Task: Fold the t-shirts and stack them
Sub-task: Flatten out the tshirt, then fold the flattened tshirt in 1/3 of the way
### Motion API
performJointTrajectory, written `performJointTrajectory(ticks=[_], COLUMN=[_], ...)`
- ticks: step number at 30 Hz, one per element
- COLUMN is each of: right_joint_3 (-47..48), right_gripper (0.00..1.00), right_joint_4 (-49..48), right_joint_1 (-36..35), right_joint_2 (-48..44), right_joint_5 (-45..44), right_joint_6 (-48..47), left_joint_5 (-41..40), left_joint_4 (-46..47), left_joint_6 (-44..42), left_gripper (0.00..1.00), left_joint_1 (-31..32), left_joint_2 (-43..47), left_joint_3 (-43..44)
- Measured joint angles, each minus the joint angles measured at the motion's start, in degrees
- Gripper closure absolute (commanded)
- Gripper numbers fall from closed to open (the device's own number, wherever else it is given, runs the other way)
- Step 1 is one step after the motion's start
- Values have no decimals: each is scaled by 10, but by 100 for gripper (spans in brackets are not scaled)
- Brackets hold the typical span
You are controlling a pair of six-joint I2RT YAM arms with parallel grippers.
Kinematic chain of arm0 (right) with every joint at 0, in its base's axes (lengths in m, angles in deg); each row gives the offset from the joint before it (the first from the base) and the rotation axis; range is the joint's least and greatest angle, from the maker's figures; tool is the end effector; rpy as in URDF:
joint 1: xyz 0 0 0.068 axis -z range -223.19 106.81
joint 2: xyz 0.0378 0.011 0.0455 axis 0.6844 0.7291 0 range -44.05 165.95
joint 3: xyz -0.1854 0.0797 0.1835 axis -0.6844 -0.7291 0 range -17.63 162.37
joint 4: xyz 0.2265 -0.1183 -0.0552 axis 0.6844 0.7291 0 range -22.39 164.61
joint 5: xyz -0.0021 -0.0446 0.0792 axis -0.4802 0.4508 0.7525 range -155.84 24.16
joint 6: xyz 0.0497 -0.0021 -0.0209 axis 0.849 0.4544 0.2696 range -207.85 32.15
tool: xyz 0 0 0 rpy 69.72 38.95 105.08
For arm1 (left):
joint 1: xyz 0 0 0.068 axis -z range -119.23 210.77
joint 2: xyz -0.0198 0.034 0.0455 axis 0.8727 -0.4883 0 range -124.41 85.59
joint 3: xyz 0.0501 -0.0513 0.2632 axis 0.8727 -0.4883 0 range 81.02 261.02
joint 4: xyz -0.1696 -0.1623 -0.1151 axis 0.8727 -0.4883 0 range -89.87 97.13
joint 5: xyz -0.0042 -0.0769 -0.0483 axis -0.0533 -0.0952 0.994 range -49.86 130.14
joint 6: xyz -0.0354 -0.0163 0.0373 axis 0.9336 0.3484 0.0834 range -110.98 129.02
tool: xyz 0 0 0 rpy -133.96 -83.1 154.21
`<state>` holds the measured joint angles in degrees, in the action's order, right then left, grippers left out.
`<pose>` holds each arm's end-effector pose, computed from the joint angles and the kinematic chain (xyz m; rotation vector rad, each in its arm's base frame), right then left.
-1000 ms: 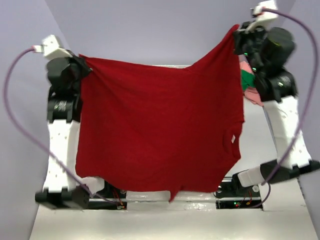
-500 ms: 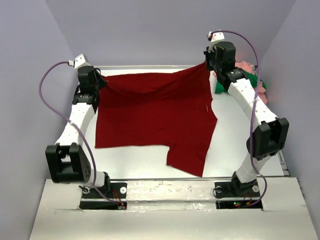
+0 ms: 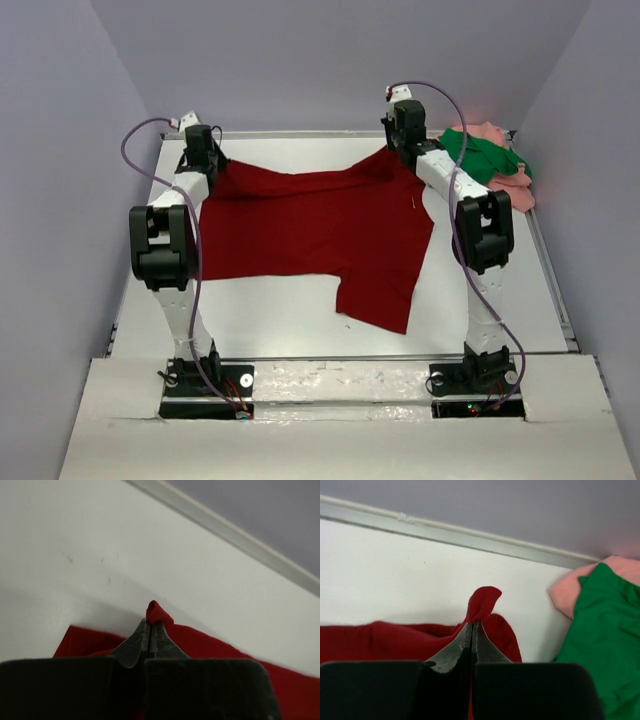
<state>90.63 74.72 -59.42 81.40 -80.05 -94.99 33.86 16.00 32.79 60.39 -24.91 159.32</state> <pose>0.5053 0.1379 0.2688 -0.2445 1.9688 -0.1445 0.4522 0.0069 0.2376 -0.4834 1.9188 -0.1573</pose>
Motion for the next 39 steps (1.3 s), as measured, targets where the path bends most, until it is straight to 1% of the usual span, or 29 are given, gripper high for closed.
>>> performJointTrajectory(ticks=[3,8,12,17,21,26,32,39], right_joint_3=[60,173,227,278,303,308,309,315], right_gripper=[100,100,100,100,100,100,100,100], right_joint_4=[-5,-17,-47,-82,-93,-93,-97,-105], right_joint_1=[0,0,0,0,2,22,42,42], right_joint_2=[40,92,117,153,182,203,205,205], right_joint_5=[-9,-18,-19,-19,-19,-11,-1,9], right_joint_6=[-6,-8,-4,-2,8,36,43,43], left_joint_5=[8,17,22,33,47,76,94,107], left_joint_4=[23,47,60,64,65,66,68,73], left_joint_6=[-7,-24,-36,-40,-38,-36,-34,-40], left_gripper=[100,100,100,100,100,100,100,100], left_joint_1=[-9,-23,-31,-37,-46,-62,-66,-64], left_joint_2=[-50,-95,-125,-170,-200,-236,-247,-247], left_joint_3=[90,185,231,269,287,314,331,337])
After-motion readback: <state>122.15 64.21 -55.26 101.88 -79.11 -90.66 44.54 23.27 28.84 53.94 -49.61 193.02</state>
